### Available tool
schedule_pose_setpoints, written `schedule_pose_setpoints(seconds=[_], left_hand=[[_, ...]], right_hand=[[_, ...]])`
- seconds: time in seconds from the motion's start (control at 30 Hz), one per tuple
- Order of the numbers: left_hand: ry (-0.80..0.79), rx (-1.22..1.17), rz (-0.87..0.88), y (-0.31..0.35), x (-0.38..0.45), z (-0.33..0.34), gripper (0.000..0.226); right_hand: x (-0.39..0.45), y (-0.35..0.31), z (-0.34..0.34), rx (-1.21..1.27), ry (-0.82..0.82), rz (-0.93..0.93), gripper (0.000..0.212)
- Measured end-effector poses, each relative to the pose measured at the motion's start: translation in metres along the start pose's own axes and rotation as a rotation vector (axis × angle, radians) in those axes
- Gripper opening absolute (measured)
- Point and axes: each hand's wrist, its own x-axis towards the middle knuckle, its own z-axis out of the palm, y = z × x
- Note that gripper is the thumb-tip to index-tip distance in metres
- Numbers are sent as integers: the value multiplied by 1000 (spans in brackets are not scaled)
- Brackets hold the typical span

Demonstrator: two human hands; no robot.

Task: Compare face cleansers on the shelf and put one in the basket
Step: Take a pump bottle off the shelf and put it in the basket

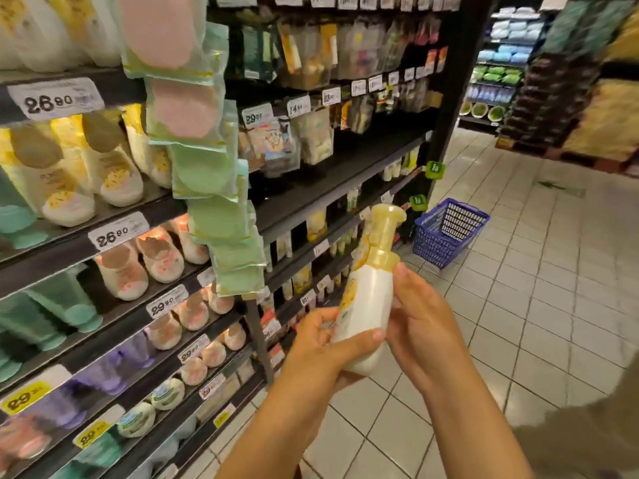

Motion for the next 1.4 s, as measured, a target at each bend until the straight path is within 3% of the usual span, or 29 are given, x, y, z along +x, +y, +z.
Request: schedule_pose_setpoints(seconds=[0.27,0.43,0.67,0.77,0.93,1.13,1.4], left_hand=[[-179,20,-43,31,132,30,67],[-295,55,-67,62,228,56,65],[-403,99,-133,76,329,97,65],[-426,110,-158,77,368,118,74],[-440,133,-209,79,449,163,80],[-434,151,-187,84,552,243,66],[-427,83,-284,83,660,340,63]], right_hand=[[116,-29,-32,-8,161,-94,47],[195,-60,-45,-47,266,-183,31],[278,-88,-83,-66,433,-232,32],[312,-97,-108,-40,477,-242,24],[386,-123,-160,-26,480,-241,34],[478,-180,-228,-71,490,-242,30],[572,-245,-313,-138,586,-203,27]])
